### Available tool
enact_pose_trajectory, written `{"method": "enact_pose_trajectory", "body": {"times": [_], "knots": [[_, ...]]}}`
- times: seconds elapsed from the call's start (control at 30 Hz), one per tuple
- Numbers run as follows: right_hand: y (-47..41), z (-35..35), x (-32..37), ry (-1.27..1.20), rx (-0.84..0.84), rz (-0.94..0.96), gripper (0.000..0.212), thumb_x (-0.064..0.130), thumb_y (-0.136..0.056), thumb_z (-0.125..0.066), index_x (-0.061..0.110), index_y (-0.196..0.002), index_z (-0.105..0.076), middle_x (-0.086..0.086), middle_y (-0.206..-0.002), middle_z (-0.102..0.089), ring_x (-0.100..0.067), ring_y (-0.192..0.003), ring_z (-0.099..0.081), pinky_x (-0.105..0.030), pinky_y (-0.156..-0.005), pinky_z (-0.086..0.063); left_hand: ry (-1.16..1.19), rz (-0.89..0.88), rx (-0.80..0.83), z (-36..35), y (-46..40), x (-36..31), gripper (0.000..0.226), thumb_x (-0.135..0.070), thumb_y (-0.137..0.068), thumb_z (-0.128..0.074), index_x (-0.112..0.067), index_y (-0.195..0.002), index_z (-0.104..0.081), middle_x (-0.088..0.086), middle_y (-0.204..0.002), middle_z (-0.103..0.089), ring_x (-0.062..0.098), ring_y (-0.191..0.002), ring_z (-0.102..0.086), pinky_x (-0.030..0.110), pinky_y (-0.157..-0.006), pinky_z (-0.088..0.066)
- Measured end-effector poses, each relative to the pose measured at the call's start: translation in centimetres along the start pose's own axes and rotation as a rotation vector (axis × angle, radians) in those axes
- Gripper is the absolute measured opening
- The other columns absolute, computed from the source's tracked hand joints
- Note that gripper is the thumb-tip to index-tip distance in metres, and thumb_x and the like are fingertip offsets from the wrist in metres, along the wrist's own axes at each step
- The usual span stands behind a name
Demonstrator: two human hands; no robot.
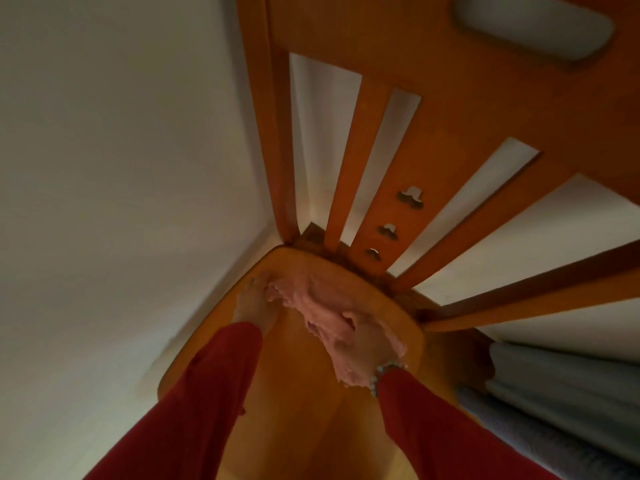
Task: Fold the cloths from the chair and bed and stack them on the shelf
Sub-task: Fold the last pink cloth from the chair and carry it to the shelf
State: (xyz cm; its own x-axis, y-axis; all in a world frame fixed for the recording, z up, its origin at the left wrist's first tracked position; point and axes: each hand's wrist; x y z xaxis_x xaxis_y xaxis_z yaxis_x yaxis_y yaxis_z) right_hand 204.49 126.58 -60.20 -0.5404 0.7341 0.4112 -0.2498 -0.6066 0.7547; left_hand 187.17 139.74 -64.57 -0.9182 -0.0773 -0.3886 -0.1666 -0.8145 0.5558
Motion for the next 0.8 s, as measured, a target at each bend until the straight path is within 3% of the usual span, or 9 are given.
{"method": "enact_pose_trajectory", "body": {"times": [0.1, 0.17, 0.23, 0.3, 0.33, 0.47, 0.53, 0.6, 0.8], "knots": [[0.5, -0.2, 0.3, 0.180, 0.010, -0.014, 0.061, 0.031, -0.097, -0.052, 0.036, -0.150, -0.023, 0.004, -0.156, -0.034, -0.023, -0.139, -0.040, -0.049, -0.109, -0.040, 0.083, 0.051, 0.035, -0.2, -0.3, -0.6, 0.066, -0.027, -0.095, -0.059, -0.019, -0.152, -0.028, 0.011, -0.143, -0.052, 0.030, -0.125, -0.055, 0.042, -0.101, -0.048], [0.7, -0.3, 0.5, 0.227, 0.011, -0.031, 0.062, 0.023, -0.099, -0.051, 0.033, -0.152, -0.022, 0.001, -0.155, -0.035, -0.024, -0.140, -0.039, -0.049, -0.110, -0.037, 0.073, 0.059, 0.088, -0.3, -0.3, -0.5, 0.057, -0.029, -0.094, -0.060, -0.019, -0.147, -0.039, 0.010, -0.135, -0.059, 0.028, -0.116, -0.061, 0.041, -0.095, -0.051], [0.6, -0.5, 0.3, 0.211, -0.011, -0.053, 0.063, 0.019, -0.097, -0.054, 0.038, -0.148, -0.023, 0.003, -0.150, -0.041, -0.024, -0.135, -0.045, -0.056, -0.107, -0.040, 0.039, 0.043, 0.102, -0.2, 0.2, -0.6, 0.030, -0.029, -0.094, -0.060, -0.020, -0.122, -0.062, 0.008, -0.124, -0.064, 0.024, -0.104, -0.064, 0.039, -0.090, -0.054], [0.9, -0.7, 0.1, 0.163, -0.067, -0.061, 0.064, 0.019, -0.094, -0.059, 0.044, -0.141, -0.024, 0.005, -0.145, -0.047, -0.023, -0.127, -0.052, -0.062, -0.103, -0.043, 0.063, 0.027, 0.070, 0.3, 1.3, -0.9, 0.008, -0.025, -0.094, -0.059, -0.020, -0.096, -0.065, 0.005, -0.112, -0.065, 0.022, -0.095, -0.063, 0.037, -0.084, -0.053], [1.0, -0.6, 0.0, 0.157, -0.094, -0.047, 0.063, 0.020, -0.093, -0.059, 0.043, -0.139, -0.024, 0.005, -0.142, -0.049, -0.023, -0.124, -0.054, -0.060, -0.101, -0.046, 0.095, 0.019, 0.049, 0.6, 1.9, -0.8, 0.006, -0.023, -0.095, -0.057, -0.020, -0.093, -0.062, 0.004, -0.108, -0.063, 0.023, -0.093, -0.062, 0.036, -0.081, -0.052], [2.2, 1.1, 0.5, 0.289, -0.146, 0.063, 0.059, 0.028, -0.097, -0.056, 0.034, -0.148, -0.026, -0.002, -0.139, -0.053, -0.023, -0.126, -0.054, -0.047, -0.102, -0.050, 0.193, 0.027, 0.016, 2.9, 3.9, 0.0, 0.010, -0.016, -0.098, -0.051, -0.020, -0.101, -0.060, 0.006, -0.100, -0.068, 0.024, -0.093, -0.063, 0.031, -0.074, -0.047], [3.4, 2.4, 1.2, 0.524, -0.186, 0.165, 0.057, 0.028, -0.096, -0.059, 0.028, -0.147, -0.034, 0.000, -0.134, -0.058, -0.018, -0.121, -0.057, -0.035, -0.102, -0.049, 0.129, -0.014, 0.023, 4.8, 5.1, 0.7, 0.021, -0.010, -0.099, -0.048, -0.017, -0.110, -0.064, 0.009, -0.106, -0.069, 0.022, -0.092, -0.063, 0.029, -0.077, -0.047], [4.0, 3.6, 1.2, 0.588, -0.279, 0.232, 0.047, 0.028, -0.097, -0.056, 0.025, -0.142, -0.043, 0.002, -0.132, -0.060, -0.015, -0.118, -0.058, -0.029, -0.100, -0.049, 0.050, -0.071, 0.016, 6.4, 6.0, 1.0, 0.030, -0.006, -0.099, -0.046, -0.014, -0.120, -0.066, 0.007, -0.113, -0.068, 0.024, -0.099, -0.064, 0.030, -0.085, -0.049], [5.9, 8.2, 3.5, 0.182, -0.463, 0.216, 0.032, 0.019, -0.102, -0.043, 0.013, -0.129, -0.060, -0.008, -0.125, -0.065, -0.024, -0.115, -0.060, -0.036, -0.100, -0.048, 0.180, -0.131, -0.153, 13.0, 9.5, 1.4, 0.024, -0.008, -0.096, -0.053, -0.013, -0.111, -0.070, 0.009, -0.112, -0.067, 0.025, -0.104, -0.061, 0.025, -0.085, -0.041]]}}
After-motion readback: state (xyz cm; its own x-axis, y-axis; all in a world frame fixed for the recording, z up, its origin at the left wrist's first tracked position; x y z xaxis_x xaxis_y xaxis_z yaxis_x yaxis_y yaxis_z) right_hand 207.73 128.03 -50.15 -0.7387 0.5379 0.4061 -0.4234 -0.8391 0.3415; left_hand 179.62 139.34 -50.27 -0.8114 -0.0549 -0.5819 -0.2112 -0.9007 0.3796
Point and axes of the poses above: each hand's wrist, its own y-axis away from the middle knuckle, its own z-axis out of the back of the hand, x = y × z
